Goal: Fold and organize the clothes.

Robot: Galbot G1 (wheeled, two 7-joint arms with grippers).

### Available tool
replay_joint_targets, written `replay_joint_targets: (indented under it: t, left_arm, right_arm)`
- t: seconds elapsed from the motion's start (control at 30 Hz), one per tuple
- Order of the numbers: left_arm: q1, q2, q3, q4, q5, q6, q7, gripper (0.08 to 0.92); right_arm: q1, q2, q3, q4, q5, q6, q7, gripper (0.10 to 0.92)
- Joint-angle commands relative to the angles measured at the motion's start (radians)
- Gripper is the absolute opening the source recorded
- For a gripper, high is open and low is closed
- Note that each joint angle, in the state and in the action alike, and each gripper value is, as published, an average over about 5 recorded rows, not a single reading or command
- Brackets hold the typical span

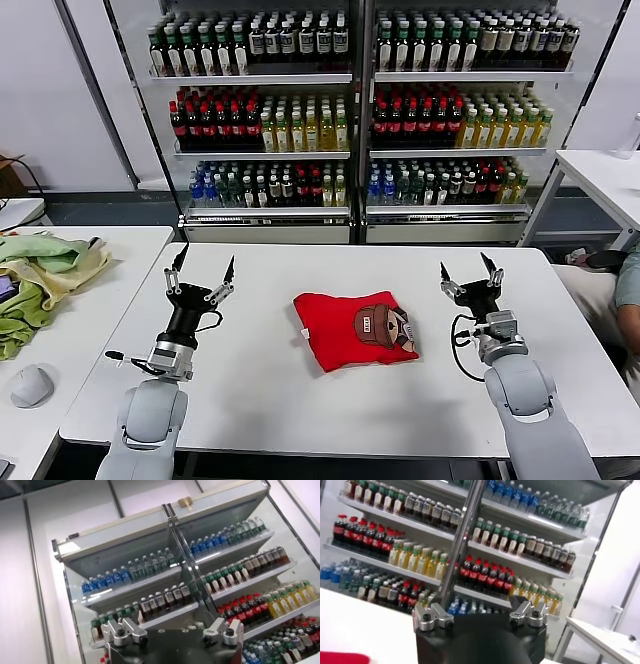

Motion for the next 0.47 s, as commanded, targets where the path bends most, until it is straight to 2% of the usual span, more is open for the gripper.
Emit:
replay_joint_targets:
  t: [0.03,0.47]
  left_arm:
    - [-0.02,0.0,-0.008,0.026,-0.026,0.016,0.014,0.823]
    - [0.012,0.005,-0.011,-0.009,-0.013,0.05,-0.06,0.823]
  right_arm:
    - [0.005,0.002,0.031,-0.042,-0.037,0.087,-0.002,0.823]
    - [-0.023,0.01,0.046,-0.042,-0.08,0.132,-0.007,0.823]
